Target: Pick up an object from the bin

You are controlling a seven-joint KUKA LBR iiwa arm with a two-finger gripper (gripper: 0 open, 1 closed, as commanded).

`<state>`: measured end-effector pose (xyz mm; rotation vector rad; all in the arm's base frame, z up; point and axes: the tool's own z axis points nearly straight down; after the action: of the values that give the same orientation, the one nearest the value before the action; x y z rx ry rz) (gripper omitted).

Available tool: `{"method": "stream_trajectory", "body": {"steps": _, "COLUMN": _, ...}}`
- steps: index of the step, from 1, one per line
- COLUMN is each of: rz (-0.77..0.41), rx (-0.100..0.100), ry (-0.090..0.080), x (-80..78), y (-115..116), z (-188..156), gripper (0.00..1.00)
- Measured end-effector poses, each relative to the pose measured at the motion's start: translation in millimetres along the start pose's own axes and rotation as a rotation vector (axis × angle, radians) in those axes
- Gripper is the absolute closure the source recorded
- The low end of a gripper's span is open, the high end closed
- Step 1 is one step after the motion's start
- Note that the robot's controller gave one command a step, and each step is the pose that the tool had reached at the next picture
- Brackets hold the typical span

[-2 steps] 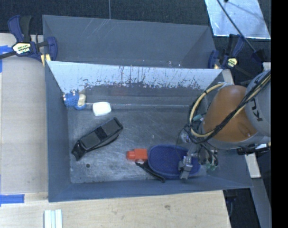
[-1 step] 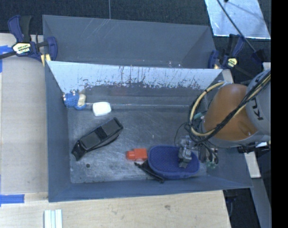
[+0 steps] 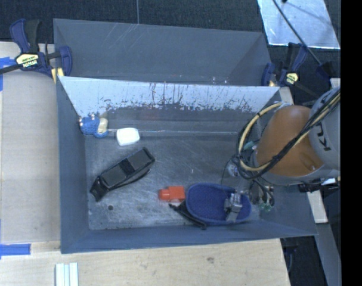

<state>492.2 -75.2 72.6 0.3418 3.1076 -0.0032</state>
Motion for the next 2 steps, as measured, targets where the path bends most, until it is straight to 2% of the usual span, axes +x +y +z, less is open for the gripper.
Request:
{"method": "stream_trajectory", "body": {"steps": 1, "rz": -0.232, "rx": -0.002, "ry": 0.010, "x": 13.9, "y": 24.7, "z": 0.8, "gripper": 0.00}}
{"method": "stream_trajectory", "body": {"steps": 2, "rz": -0.232, "rx": -0.002, "ry": -0.007, "x": 9.5, "y": 25.6, "z": -1.2, "gripper": 1.00}}
